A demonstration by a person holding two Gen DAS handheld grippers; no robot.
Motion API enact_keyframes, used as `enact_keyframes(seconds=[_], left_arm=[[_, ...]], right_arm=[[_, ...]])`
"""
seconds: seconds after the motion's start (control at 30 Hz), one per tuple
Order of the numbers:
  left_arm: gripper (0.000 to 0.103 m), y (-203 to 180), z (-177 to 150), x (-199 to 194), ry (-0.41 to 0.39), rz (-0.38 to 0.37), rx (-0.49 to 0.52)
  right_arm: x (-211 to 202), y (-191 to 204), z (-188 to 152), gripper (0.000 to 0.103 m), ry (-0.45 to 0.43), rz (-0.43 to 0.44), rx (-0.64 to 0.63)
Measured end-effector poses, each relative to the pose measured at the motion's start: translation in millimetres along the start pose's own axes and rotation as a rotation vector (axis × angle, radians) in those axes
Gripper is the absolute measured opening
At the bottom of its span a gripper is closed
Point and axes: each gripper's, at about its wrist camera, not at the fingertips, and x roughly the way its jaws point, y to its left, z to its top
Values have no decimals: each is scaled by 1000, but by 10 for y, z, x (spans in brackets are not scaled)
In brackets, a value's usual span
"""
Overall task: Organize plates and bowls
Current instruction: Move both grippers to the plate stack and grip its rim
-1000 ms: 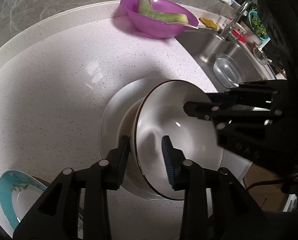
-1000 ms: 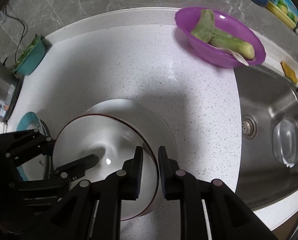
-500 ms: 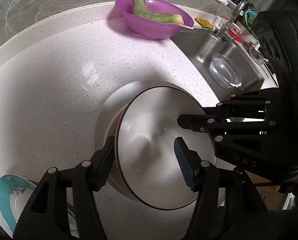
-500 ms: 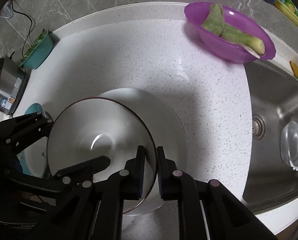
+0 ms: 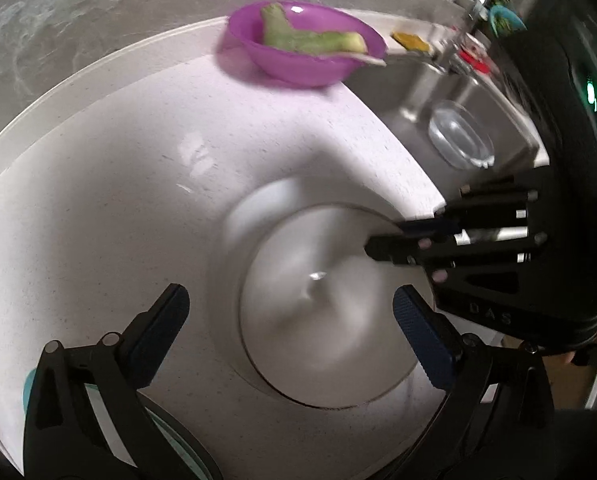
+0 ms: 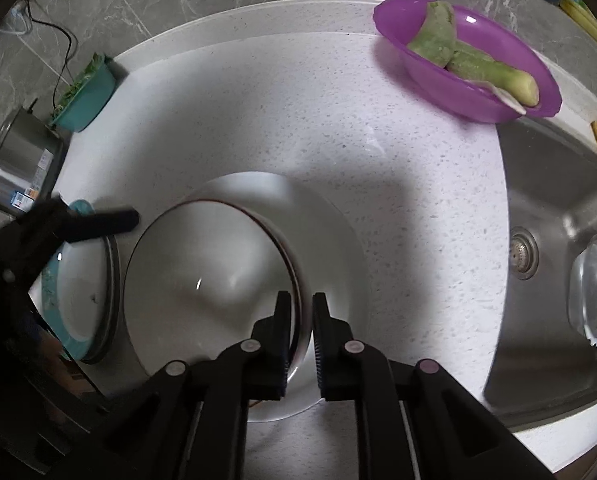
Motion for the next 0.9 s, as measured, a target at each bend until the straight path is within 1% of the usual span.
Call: enact_keyframes(seconds=[0.17,0.33,0.4,0.47,0.5,0.53,0.57,0.6,0.63,0.7,0.73,0.83,0.9], left_arm=[[103,44,17,-28,10,-8,-9],[103,76,-13,-142,15,-22,-6],[103,108,-47,-206,9,-35,-21],[103,159,-91,-258,10,-34,-47],[103,199,-119,-306,4,-30,-64],[103,240,-149,-353,1,-25,-82],[103,286,-180,-388,5,-16,-101],[103,313,-200,-402,10,-10,-113],[103,359,-224,-413,16,-1,-133],[103,496,-284,-433,26,3,-198],[103,574,-311,-448,31,-4,-234],[103,765,-338,-499,21,-15,-304],[103,888,-317,-523,14,-5,-303]], right_arm=[[14,-20,35,11,10,12,-5],[26,-46,52,12,14,12,-7],[17,-39,57,12,12,8,-12],[-45,-38,56,15,-8,15,-12],[-108,-45,59,22,-27,30,-7],[-186,-60,59,36,-52,40,0],[-308,-97,58,45,-91,52,12],[-401,-141,53,58,-122,63,24],[-472,-190,49,66,-147,72,37],[-602,-342,18,73,-190,76,73],[-641,-433,-12,73,-200,71,91],[-625,-646,-102,73,-184,62,137],[-565,-729,-189,73,-161,78,163]])
